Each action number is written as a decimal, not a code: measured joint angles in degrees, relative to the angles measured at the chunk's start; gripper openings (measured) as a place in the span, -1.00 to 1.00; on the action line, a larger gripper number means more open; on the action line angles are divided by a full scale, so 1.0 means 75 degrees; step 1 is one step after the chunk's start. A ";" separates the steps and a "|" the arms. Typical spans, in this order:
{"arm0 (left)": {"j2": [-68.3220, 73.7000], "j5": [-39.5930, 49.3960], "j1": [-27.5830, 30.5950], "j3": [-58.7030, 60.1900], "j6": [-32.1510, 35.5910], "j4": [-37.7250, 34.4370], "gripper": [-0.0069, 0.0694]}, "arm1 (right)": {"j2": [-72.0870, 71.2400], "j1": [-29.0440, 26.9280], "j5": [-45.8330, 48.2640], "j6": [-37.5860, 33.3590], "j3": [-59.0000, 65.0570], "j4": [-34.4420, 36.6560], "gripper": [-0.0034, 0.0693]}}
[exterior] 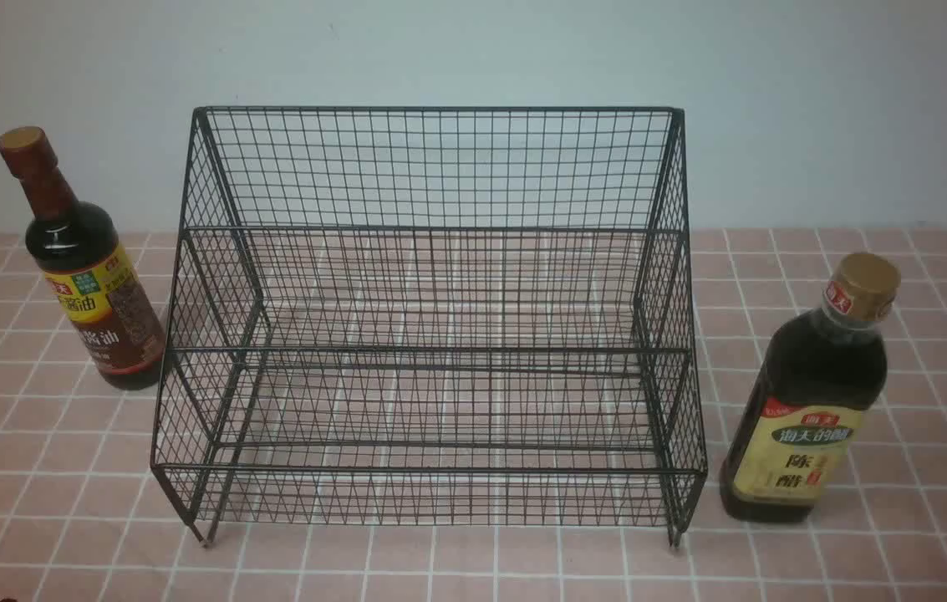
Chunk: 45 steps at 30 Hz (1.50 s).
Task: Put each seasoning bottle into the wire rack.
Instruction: Use the right arm to grab the condiment bottle closest to it
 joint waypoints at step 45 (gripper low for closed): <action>0.0000 0.0000 0.0000 0.0000 0.0000 -0.0003 -0.84 | 0.0000 0.0000 -0.4689 0.0430 0.0068 0.2211 -0.95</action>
